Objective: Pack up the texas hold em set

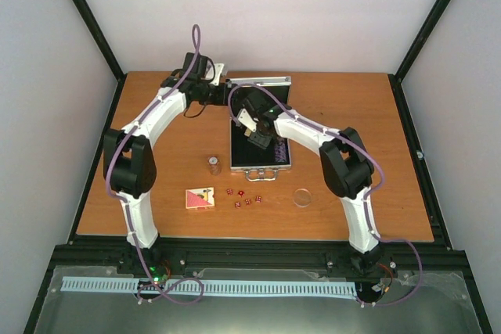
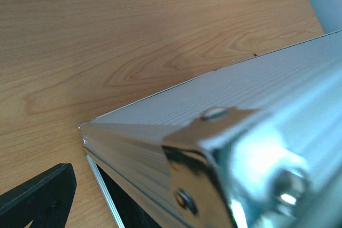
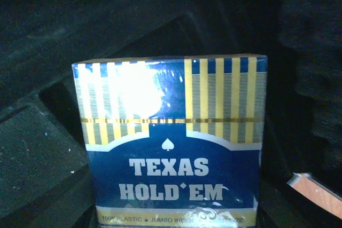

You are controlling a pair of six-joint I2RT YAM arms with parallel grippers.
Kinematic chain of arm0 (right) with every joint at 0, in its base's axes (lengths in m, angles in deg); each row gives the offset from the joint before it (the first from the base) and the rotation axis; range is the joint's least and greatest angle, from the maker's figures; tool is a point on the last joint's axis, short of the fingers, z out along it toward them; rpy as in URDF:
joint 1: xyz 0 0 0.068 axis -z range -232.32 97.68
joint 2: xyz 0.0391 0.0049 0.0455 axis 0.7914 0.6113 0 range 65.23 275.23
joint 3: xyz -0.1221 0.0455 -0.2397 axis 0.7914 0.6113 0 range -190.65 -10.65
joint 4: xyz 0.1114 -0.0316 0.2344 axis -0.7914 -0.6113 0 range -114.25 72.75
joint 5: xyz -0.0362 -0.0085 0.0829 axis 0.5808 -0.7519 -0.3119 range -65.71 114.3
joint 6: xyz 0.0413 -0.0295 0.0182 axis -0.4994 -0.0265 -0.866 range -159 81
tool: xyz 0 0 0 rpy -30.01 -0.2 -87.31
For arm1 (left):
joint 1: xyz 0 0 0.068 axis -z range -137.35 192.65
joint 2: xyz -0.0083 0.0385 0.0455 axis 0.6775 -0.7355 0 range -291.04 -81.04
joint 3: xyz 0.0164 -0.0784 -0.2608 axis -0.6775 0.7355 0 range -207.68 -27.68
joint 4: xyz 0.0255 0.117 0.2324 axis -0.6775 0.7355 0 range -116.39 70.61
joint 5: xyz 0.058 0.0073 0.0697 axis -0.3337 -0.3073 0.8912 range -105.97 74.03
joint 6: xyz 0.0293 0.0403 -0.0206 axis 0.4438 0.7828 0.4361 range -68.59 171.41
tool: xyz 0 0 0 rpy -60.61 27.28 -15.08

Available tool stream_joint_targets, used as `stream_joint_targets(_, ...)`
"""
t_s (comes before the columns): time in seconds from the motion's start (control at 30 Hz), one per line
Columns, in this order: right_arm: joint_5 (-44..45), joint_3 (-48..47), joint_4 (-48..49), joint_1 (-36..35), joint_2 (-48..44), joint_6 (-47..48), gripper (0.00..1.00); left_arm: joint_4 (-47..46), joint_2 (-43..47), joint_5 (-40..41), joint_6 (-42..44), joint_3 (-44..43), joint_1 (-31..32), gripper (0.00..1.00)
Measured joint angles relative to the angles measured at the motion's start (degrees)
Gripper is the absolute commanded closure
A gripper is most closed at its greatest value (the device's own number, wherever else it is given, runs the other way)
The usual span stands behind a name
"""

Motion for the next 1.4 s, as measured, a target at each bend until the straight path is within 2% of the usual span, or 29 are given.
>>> stream_joint_targets(0.37, 0.4, -4.0, 0.1, 0.9, 5.6, 3.5, 0.54, 0.5, -2.4, 0.2, 0.0, -2.6, -0.1, 0.00)
stream_joint_targets(0.6, 1.1, -5.1, 0.6, 1.4, 6.4, 4.9, 0.39, 0.5, -2.8, 0.3, 0.0, -2.9, -0.3, 0.00)
stream_joint_targets(0.8, 2.5, -6.0, 1.4, 1.4, 8.0, 5.3, 0.34, 0.5, -3.8, 0.3, 0.0, -2.9, -0.6, 0.00)
stream_joint_targets(0.9, 3.0, -6.8, 1.4, 1.4, 8.5, 5.4, 0.23, 0.5, -4.0, 0.3, 0.0, -2.9, -0.8, 0.00)
stream_joint_targets(1.13, 3.7, -7.1, 2.9, 1.5, 9.4, 5.2, 0.09, 0.5, -4.7, 0.3, 0.0, -2.9, -1.1, 0.00)
stream_joint_targets(1.2, 3.7, -7.1, 3.2, 1.6, 9.4, 4.9, 0.01, 0.5, -4.7, 0.3, 0.0, -2.9, -1.2, 0.00)
stream_joint_targets(1.4, 3.1, -7.0, 3.8, 1.6, 8.8, 1.6, 0.00, 0.5, -4.7, 0.2, 0.0, -2.9, -1.4, 0.00)
